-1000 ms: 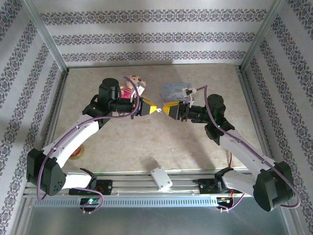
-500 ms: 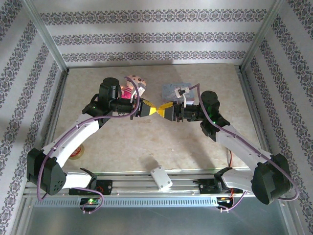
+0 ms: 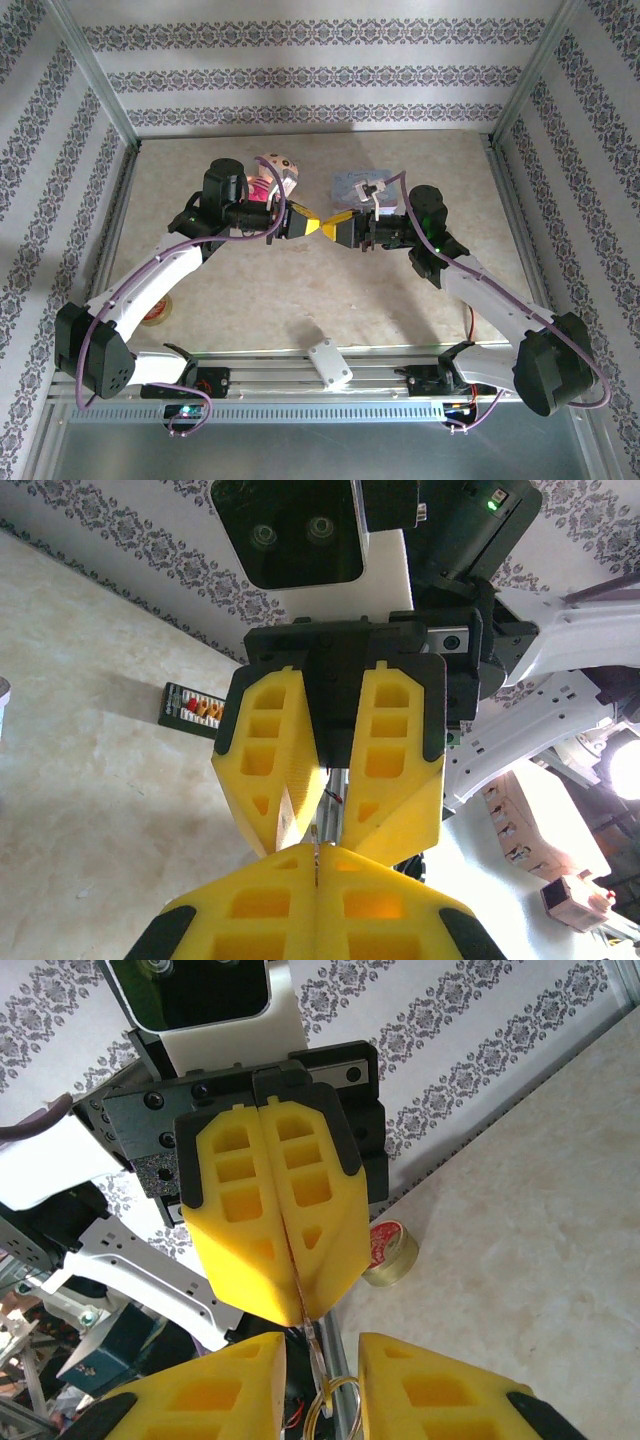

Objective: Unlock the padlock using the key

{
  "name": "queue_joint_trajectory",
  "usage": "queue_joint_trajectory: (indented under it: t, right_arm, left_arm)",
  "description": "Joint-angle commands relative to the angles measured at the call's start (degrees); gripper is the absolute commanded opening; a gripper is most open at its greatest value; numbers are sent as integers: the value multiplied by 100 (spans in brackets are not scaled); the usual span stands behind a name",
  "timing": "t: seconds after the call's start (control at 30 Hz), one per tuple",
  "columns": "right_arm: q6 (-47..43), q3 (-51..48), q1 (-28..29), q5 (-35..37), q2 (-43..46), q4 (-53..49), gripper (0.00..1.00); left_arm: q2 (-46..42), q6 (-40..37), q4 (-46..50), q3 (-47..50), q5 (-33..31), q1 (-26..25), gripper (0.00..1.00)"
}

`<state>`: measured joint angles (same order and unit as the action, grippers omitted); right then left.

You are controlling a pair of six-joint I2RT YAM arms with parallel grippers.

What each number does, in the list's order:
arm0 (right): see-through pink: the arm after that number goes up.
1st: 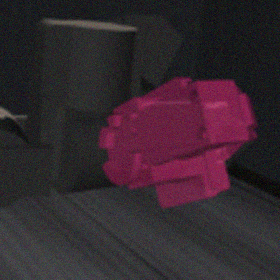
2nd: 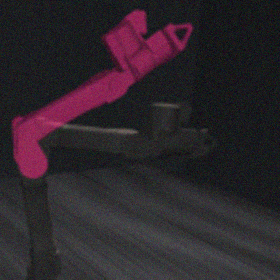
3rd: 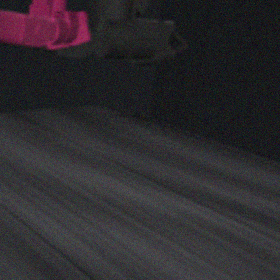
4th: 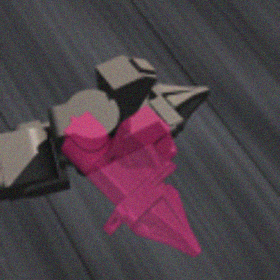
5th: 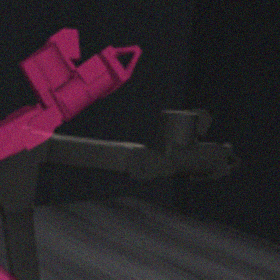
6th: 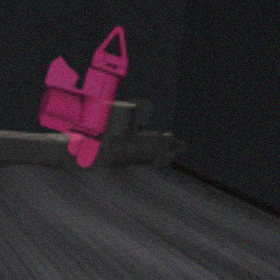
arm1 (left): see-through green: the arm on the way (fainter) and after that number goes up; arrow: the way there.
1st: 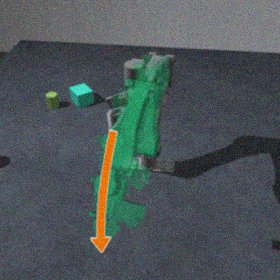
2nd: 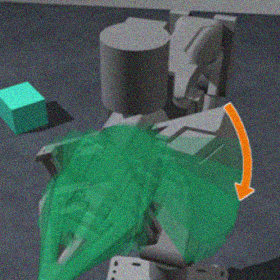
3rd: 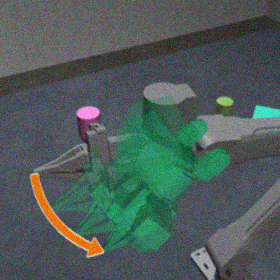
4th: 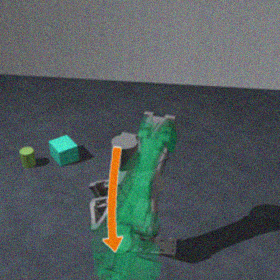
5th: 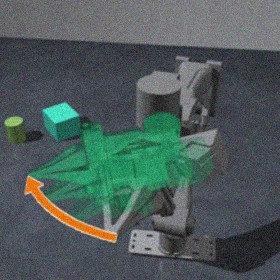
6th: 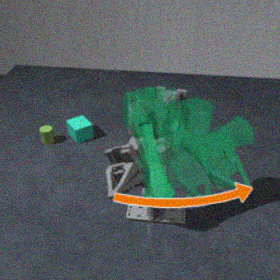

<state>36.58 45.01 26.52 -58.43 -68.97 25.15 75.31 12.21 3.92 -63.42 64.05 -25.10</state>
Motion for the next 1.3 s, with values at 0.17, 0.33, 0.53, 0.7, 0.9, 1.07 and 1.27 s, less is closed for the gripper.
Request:
queue_joint_trajectory:
  t: [0.17,0.33,0.53,0.7,0.9,1.07,1.27]
  right_arm:
    - [-299,122,68,-109,-38,-110,11]
    - [-375,113,63,-83,-12,-191,4]
    - [-587,105,55,94,74,-545,0]
    - [-730,11,7,427,239,-800,0]
    - [-801,-191,-149,1012,560,-1147,0]
    - [-706,-332,-454,1814,854,-1723,0]
    - [-641,-353,-850,3037,1271,-2932,0]
  left_arm:
    - [-48,79,-209,-115,38,-3,0]
    - [-46,123,-248,-99,-1,1,0]
    - [-103,574,-741,36,-333,50,0]
    - [-94,1173,-1227,171,-988,155,60]
    - [-192,1300,-967,240,-2453,153,99]
    - [-140,1196,-595,208,-3689,-109,99]
    - [353,1209,193,-167,-5483,-749,99]
